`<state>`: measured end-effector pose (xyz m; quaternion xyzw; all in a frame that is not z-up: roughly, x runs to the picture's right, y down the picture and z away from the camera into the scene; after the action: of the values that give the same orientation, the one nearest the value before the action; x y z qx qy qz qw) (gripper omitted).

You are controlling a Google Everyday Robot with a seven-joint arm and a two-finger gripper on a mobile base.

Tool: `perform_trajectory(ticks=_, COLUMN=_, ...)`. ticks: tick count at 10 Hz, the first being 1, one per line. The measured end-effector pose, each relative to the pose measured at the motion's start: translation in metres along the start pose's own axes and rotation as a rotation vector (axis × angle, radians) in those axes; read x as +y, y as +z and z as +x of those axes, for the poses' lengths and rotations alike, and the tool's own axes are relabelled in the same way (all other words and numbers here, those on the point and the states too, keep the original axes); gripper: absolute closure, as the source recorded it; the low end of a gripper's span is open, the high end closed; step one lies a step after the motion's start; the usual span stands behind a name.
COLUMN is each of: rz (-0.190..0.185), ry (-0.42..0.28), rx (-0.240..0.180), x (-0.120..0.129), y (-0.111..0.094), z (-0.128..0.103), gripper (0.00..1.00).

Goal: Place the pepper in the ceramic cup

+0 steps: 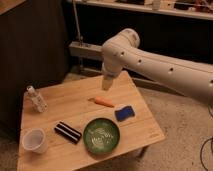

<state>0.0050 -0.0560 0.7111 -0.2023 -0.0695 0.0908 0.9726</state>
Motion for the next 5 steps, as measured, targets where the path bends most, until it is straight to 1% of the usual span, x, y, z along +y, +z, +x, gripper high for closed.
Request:
perform_trajectory(ticks=1, rz=-0.047, ry=-0.012, rx=0.013, x=-0.002, y=0.023, z=0.005, gripper=0.34)
perform_trajectory(ticks=2, rz=-0.074, ry=-0.015, rx=0.019, x=0.002, y=0.042, z=0.009, gripper=0.34)
perform_trajectory(ticks=3, rz=-0.097, ry=-0.015, rx=0.026, x=0.007, y=0.060, z=0.014, gripper=0.34)
perform_trajectory(ticks=4, rz=-0.120, ry=-0.016, rx=0.032, x=0.015, y=0.081, z=0.020, gripper=0.34)
perform_trajectory(ticks=5, rz=-0.134, ry=-0.008, rx=0.031, x=0.023, y=0.097, z=0.024, gripper=0.34)
